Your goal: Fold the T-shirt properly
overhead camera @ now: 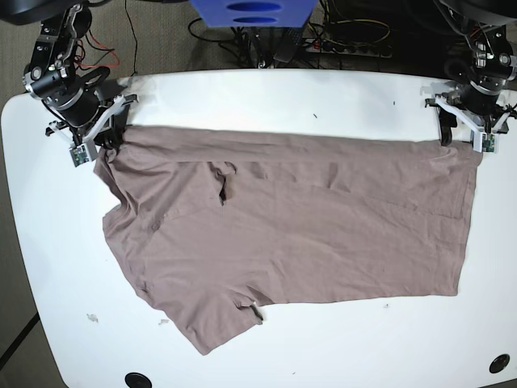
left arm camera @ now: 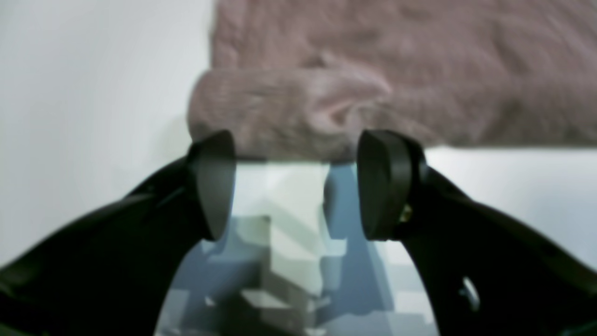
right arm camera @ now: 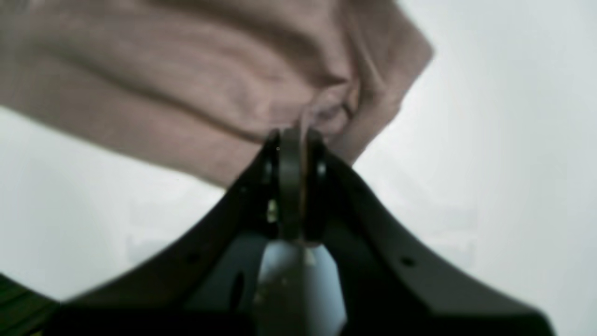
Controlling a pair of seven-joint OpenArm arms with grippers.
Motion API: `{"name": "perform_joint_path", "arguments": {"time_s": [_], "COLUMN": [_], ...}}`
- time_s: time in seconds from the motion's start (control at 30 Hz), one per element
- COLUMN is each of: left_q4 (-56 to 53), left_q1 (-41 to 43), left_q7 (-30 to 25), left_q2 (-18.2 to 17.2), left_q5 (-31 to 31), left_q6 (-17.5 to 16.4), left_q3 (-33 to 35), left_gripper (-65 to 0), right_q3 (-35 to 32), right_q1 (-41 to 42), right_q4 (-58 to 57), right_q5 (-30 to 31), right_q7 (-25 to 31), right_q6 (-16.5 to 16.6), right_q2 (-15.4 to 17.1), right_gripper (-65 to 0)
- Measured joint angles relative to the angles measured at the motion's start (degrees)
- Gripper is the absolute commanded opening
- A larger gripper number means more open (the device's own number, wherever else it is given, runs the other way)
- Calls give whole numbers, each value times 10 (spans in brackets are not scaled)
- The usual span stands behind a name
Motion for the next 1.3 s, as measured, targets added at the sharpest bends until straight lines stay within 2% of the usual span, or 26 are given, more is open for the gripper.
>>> {"name": "perform_joint_path", "arguments": {"time_s": [0.1,0.43,0.63,0.77,0.9,1.0,1.13,1.3], "left_q4": [-4,-14,-46,-82,-131,-153,-203,-230], "left_q1": [7,-2,-50,-100,-148,-165,-193,-223], "left_q7": [10,5,4,0,6,5,-34,-27], "left_q2": [1,-2,-5,-6,-5,-7,-10,-16], "left_q5": [5,-4,1,-7,-3,-4,-12,6], "left_q6": [5,-2,-19,-42,-32,-37,-40,-33], "left_q3": [-1,-11,-12,-16,-18,-18,-20,-17], "left_gripper": [-317,-322,-356,-298,-268,-261,-263,-268], "right_q3": [0,1,-2,-2,0,0,-1,-1], "right_q1": [-5,-8,-10,-6,-4,-2,-5,-7], "right_q4": [0,-3,-6,-6,-7,-7,-8,-8], "right_q5": [-1,-6,-8,-7,-9,-9,-9,-9], "right_q7": [1,-5,-7,-10,-14,-14,-18,-17], "right_q6": [-2,-4,-4,-2,-2,-2,-2,-2], "right_q2": [0,4,3,2,2,2,2,2], "right_gripper": [-648,-649,-650,-647,-647,-646,-644,-644]}}
